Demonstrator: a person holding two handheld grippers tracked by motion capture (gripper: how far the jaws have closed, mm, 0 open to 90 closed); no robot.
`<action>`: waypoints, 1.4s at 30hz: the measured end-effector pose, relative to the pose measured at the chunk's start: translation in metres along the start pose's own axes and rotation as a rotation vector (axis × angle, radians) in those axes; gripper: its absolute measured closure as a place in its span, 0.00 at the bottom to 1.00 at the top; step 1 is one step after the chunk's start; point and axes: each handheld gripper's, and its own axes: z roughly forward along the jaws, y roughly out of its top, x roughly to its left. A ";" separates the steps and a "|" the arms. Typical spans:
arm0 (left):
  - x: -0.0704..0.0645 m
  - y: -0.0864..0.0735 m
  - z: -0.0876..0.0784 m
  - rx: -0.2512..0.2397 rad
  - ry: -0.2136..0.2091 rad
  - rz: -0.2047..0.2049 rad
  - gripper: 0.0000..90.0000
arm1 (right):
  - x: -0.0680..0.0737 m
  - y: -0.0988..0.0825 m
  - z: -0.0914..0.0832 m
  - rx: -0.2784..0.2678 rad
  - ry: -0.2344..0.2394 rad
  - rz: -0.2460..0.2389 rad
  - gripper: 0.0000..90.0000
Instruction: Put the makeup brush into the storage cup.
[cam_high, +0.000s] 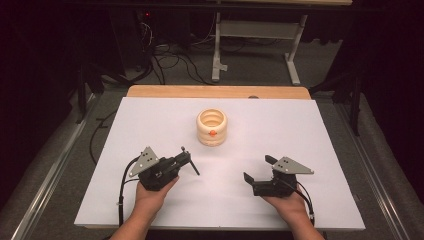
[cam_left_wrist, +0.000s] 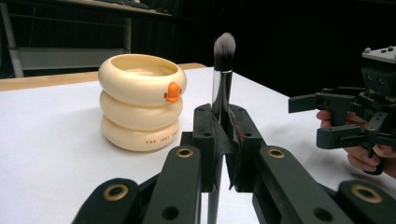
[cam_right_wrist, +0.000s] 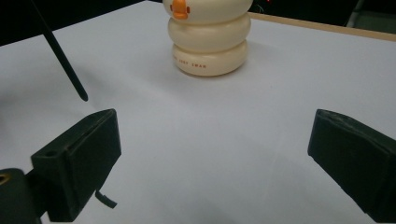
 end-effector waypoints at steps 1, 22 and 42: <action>0.000 0.000 0.000 0.000 0.002 0.001 0.92 | -0.001 0.000 -0.001 0.000 -0.004 0.000 0.03; -0.001 0.002 -0.003 -0.013 0.044 0.026 0.92 | -0.016 -0.007 -0.012 -0.011 -0.041 0.038 0.01; -0.006 0.024 0.009 -0.028 0.069 0.009 0.92 | -0.017 -0.009 -0.011 -0.011 -0.040 0.027 0.01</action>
